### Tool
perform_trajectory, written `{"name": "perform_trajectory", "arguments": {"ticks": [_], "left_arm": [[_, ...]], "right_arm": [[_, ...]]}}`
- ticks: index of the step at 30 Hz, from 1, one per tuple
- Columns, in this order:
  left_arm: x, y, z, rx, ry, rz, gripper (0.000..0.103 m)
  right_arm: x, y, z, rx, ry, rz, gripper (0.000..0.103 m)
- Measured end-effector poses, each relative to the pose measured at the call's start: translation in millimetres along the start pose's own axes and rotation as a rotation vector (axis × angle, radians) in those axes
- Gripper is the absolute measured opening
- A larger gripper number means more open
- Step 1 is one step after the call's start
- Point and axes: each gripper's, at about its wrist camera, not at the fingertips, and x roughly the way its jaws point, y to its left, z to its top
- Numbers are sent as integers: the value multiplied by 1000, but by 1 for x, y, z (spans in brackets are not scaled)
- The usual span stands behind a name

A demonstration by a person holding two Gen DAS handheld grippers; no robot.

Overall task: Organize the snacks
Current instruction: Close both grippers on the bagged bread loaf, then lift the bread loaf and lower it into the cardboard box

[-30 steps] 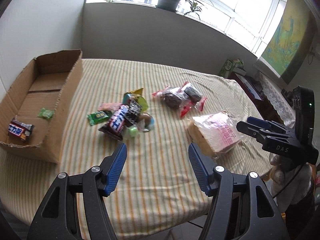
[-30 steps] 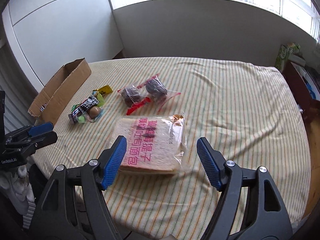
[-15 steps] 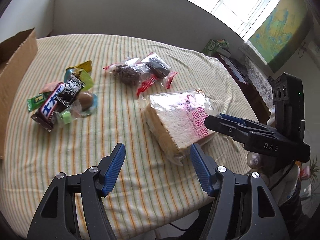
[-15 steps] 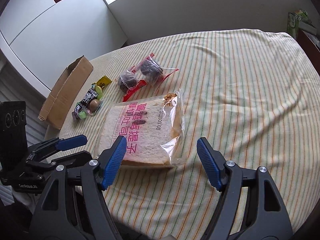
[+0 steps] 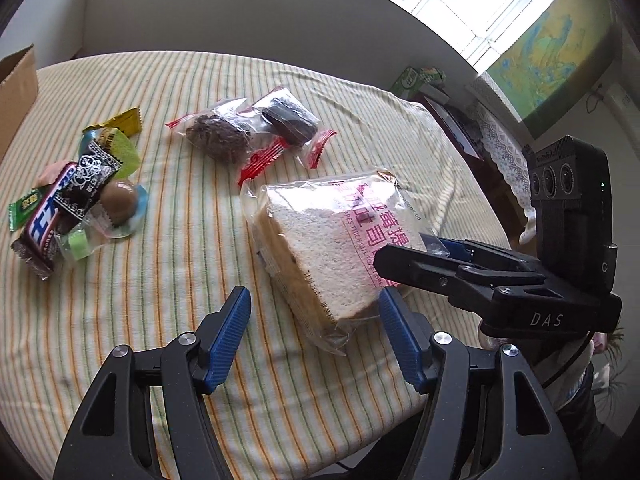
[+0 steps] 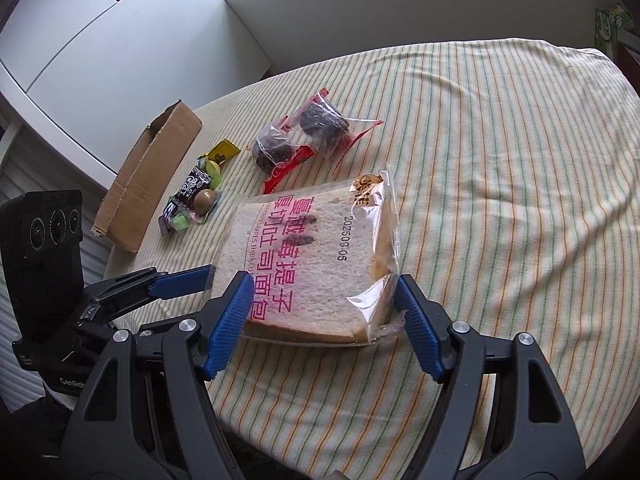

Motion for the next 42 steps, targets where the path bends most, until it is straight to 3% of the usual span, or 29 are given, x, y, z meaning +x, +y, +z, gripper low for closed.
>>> {"name": "perform_trajectory", "arguments": {"ticks": [6,20,32,42], "left_arm": [[4,-5,-1,33,15,-27,53],[-18,-4,-2,63,-37,11,53],[-78,17,-1,46,-167,77,53],[-130,62,-1,-16,-275,150,53]], "right_arm": [[-1,-2,1,5,8,5,66],[-12,29,6,-38,-21,4,60],[-12,101,35,-163,-60,52,60],[13,174,63,-288,-54,98,60]]}}
